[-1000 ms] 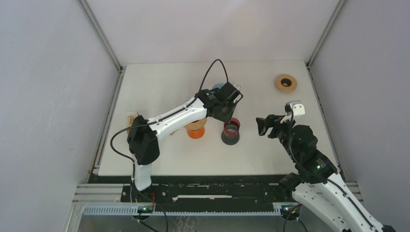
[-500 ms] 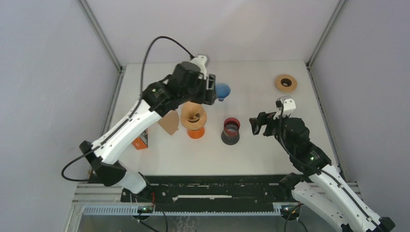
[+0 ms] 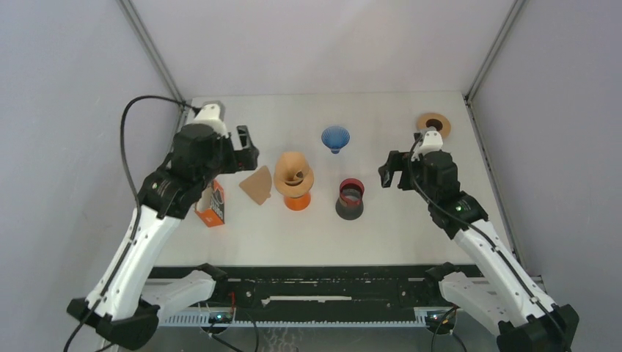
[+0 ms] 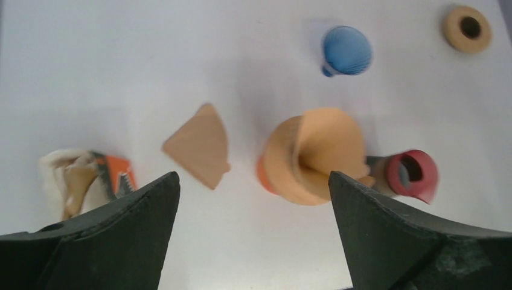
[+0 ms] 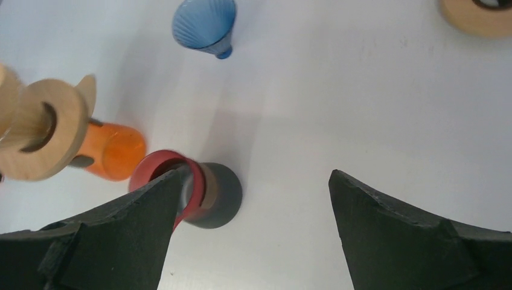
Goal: Place the coffee filter in the dripper
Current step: Pick up the dripper holder from the center of the board.
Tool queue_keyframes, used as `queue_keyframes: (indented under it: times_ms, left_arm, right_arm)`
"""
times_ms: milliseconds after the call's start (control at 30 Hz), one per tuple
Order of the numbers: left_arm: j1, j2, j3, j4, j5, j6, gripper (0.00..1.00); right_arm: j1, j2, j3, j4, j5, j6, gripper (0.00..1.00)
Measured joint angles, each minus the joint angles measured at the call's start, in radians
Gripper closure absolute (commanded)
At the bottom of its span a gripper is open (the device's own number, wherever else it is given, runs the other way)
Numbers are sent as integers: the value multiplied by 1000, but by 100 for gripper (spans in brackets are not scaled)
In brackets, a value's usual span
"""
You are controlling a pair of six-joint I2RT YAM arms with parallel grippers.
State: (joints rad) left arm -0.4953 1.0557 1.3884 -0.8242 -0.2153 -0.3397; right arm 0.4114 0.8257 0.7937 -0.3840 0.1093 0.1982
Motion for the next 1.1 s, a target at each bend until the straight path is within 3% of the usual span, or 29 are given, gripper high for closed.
queue_keyframes:
  times_ms: [267,467,633,933,1100]
  left_arm:
    - [154,-221,-240,69,-49,27,0]
    - [166,-246,-318,108,-99,45,0]
    - [166,-258,-341,113,-160,60,0]
    - [187,-278,-349,132,-221,69,0]
    - [214,-277,-362,134,-227,71,0]
  right_arm:
    - [-305,143,0,80,-215,109,0]
    - [-521,310,2,227,-386,208,0]
    - [-661,510,23,384,-488,317,6]
    - [-820,927,154,700,-607,575,16]
    - [-851,1083,222,782,-622,679,19]
